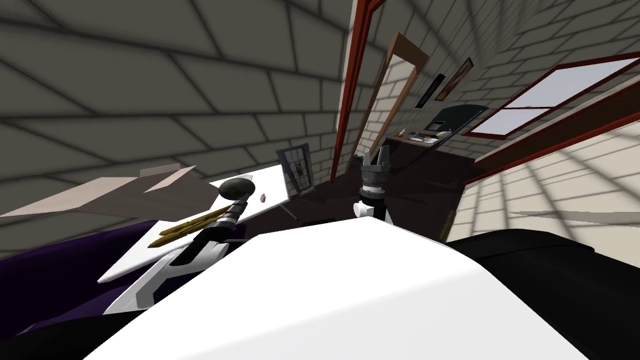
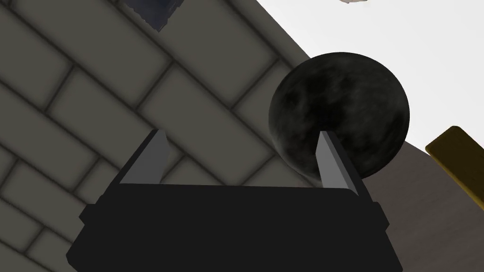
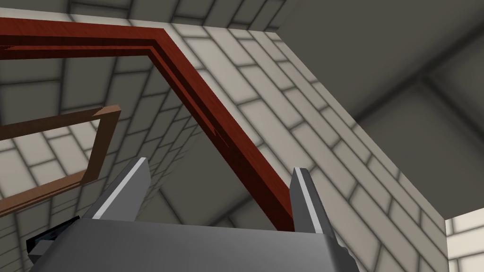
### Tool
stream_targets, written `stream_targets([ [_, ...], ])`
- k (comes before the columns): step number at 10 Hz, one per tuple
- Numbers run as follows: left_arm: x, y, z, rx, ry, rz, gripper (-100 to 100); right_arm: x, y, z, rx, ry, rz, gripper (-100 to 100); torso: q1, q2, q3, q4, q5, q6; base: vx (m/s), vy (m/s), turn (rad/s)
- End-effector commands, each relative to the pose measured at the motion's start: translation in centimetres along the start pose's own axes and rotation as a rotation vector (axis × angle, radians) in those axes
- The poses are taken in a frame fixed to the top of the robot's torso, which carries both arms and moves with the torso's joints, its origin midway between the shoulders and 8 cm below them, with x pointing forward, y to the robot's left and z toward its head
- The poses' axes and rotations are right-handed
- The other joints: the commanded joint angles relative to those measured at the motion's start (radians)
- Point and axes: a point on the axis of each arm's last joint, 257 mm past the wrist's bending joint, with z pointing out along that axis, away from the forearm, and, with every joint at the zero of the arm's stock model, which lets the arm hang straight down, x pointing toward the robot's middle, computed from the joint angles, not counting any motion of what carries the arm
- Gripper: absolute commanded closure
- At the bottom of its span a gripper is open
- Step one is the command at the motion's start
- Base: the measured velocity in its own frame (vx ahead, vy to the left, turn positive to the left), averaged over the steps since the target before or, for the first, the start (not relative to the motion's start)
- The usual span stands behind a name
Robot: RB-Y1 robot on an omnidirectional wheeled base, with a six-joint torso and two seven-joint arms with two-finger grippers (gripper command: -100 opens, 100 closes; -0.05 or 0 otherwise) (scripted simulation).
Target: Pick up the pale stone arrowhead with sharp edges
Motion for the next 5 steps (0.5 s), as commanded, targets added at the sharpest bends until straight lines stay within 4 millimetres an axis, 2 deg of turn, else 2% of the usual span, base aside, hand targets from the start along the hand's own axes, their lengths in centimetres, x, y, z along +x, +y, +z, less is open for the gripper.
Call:
stream_targets([
  [1,-0.1,2.3,0.1,-0.069,0.031,0.027,-100,0.0,0.0,0.0,0.000,0.000,0.000,0,0.000,0.000,0.000,0.000,0.000,0.000,0.018,-0.048,-0.135],
  [2,-0.2,2.4,0.2,-0.074,0.035,0.035,-100,0.0,0.0,0.0,0.000,0.000,0.000,0,-0.001,0.000,0.000,0.000,0.000,0.000,0.015,-0.040,-0.035],
  [4,-0.2,5.3,0.3,-0.158,0.077,0.074,-100,0.0,0.0,0.0,0.000,0.000,0.000,0,0.000,0.000,0.000,0.000,0.000,0.000,0.019,-0.046,-0.113],
  [5,-0.2,5.5,0.2,-0.169,0.080,0.079,-100,0.0,0.0,0.0,0.000,0.000,0.000,0,-0.001,0.000,0.000,0.000,0.000,0.000,0.015,-0.029,-0.035],
])
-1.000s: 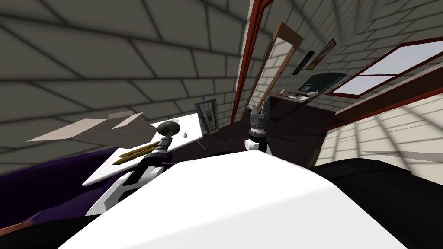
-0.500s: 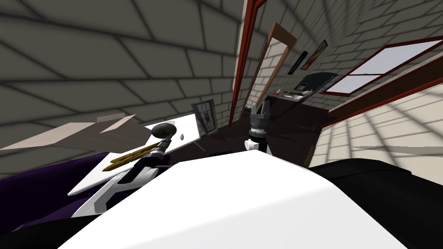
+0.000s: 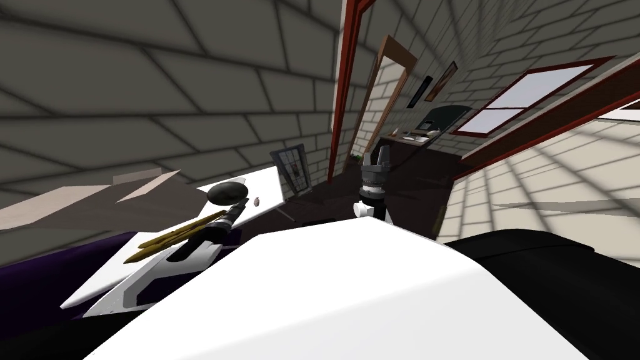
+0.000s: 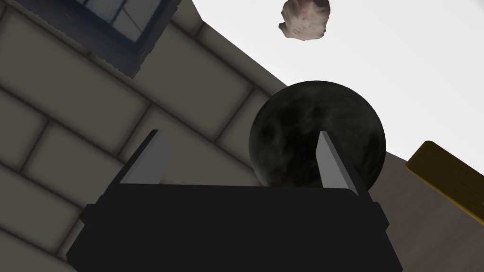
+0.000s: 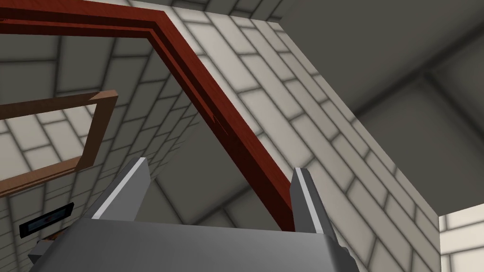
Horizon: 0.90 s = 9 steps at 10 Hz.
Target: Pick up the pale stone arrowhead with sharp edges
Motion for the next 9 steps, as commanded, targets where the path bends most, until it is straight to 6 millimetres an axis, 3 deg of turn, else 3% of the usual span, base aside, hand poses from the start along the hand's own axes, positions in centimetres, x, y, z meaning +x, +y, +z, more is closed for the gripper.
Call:
stream_targets([
  [1,0.0,1.6,0.3,-0.056,0.026,0.027,-100,0.0,0.0,0.0,0.000,0.000,0.000,0,0.000,0.000,0.000,0.000,0.000,0.000,0.011,-0.025,-0.085],
  [2,0.0,1.7,0.3,-0.060,0.027,0.027,-100,0.0,0.0,0.0,0.000,0.000,0.000,0,0.000,0.000,0.000,0.000,0.000,0.000,0.008,-0.017,-0.052],
  [4,0.1,4.4,0.5,-0.145,0.066,0.070,-100,0.0,0.0,0.0,0.000,0.000,0.000,0,0.001,0.000,0.000,0.000,0.000,0.000,0.014,-0.028,-0.116],
  [5,0.1,4.6,0.5,-0.152,0.068,0.070,-100,0.0,0.0,0.0,0.000,0.000,0.000,0,0.000,0.000,0.000,0.000,0.000,0.001,0.016,-0.029,-0.058],
  [9,-0.2,9.9,0.3,-0.326,0.135,0.149,-100,0.0,0.0,0.0,0.000,0.000,0.000,0,0.000,-0.001,-0.001,0.000,0.000,0.001,0.024,-0.034,-0.149],
])
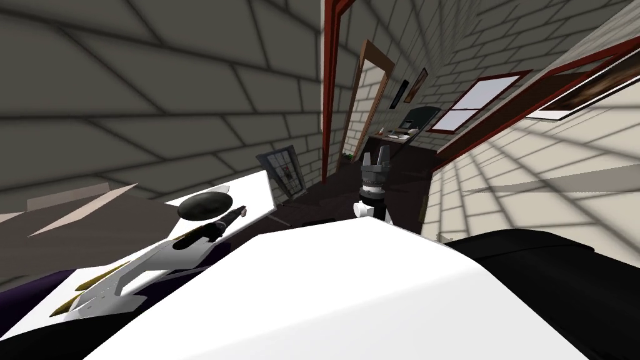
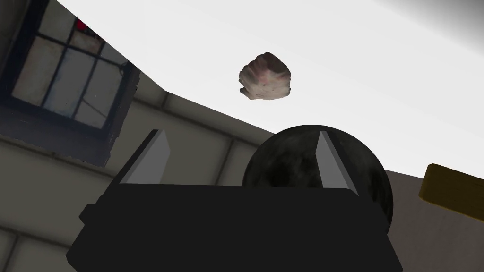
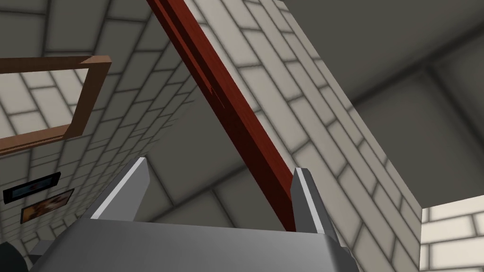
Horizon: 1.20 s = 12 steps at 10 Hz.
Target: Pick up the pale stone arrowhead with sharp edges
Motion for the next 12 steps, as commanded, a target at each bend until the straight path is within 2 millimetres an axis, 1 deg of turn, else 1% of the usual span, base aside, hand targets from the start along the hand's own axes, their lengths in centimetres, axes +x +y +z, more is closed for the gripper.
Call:
stream_targets([
  [1,0.1,2.3,0.2,-0.071,0.025,0.029,-100,0.0,0.0,0.0,0.000,0.000,0.000,0,0.000,0.000,0.000,0.000,0.000,0.000,0.027,-0.030,-0.108],
  [5,-0.1,6.7,0.4,-0.220,0.070,0.091,-100,0.0,0.0,0.0,0.000,0.000,0.000,0,0.001,0.000,0.000,0.000,0.000,0.000,0.023,-0.026,-0.144],
  [9,-0.4,10.1,-0.1,-0.333,0.102,0.135,-100,0.0,0.0,0.0,0.000,0.000,0.000,0,0.001,0.001,0.001,0.000,0.000,0.000,0.019,-0.019,-0.092],
  [10,-0.3,9.6,0.1,-0.313,0.096,0.128,-100,0.0,0.0,0.0,0.000,0.000,0.000,0,0.001,0.001,0.001,0.000,0.000,0.000,0.006,-0.005,-0.015],
  [11,-0.4,9.7,0.1,-0.317,0.097,0.129,0,0.0,0.0,0.0,0.000,0.000,0.000,0,0.001,0.002,0.001,0.000,0.000,-0.001,0.000,0.000,0.000],
  [12,0.2,10.6,0.4,-0.325,0.095,0.122,-100,0.0,0.0,0.0,0.000,0.000,0.000,0,0.002,0.002,0.001,0.001,0.000,-0.001,0.016,0.019,-0.056],
])
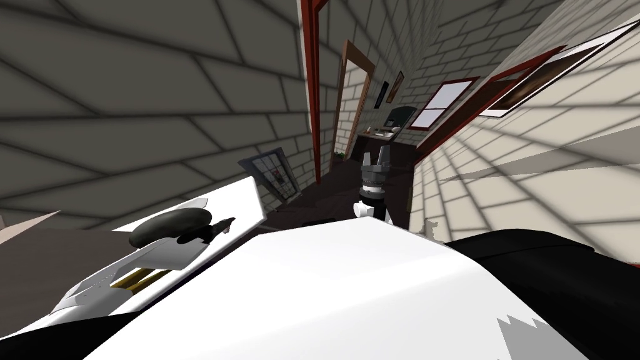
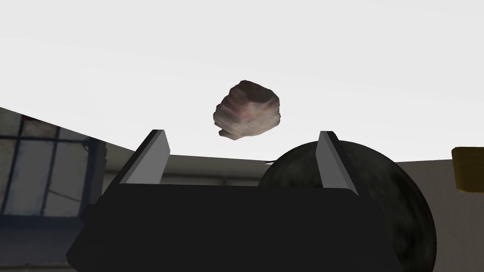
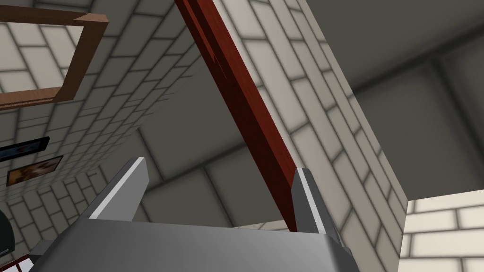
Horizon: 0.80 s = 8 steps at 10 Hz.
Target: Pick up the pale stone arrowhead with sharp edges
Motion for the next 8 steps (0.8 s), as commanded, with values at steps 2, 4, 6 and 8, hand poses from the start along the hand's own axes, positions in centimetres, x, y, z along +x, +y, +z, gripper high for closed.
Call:
stream_targets([
  [2,1.00,0.97,0.87,-0.009,0.000,-0.010,-100,0.00,0.00,0.00,0.000,0.000,0.000,0,0.001,-0.001,-0.001,0.000,0.000,0.000,0.033,0.039,-0.081],
  [4,0.80,0.60,0.62,-0.007,0.000,-0.008,100,0.00,0.00,0.00,0.000,0.000,0.000,0,0.000,0.000,0.000,0.000,0.000,0.000,0.007,0.010,-0.008],
  [6,0.78,0.66,0.62,-0.008,0.000,-0.006,100,0.00,0.00,0.00,0.000,0.000,0.000,0,-0.001,0.000,0.000,0.000,0.001,0.000,0.000,0.000,0.000],
  [8,0.77,0.63,0.61,-0.008,0.000,-0.006,100,0.00,0.00,0.00,0.000,0.000,0.000,0,0.000,0.000,0.000,0.000,0.001,0.000,0.000,0.000,0.000],
])
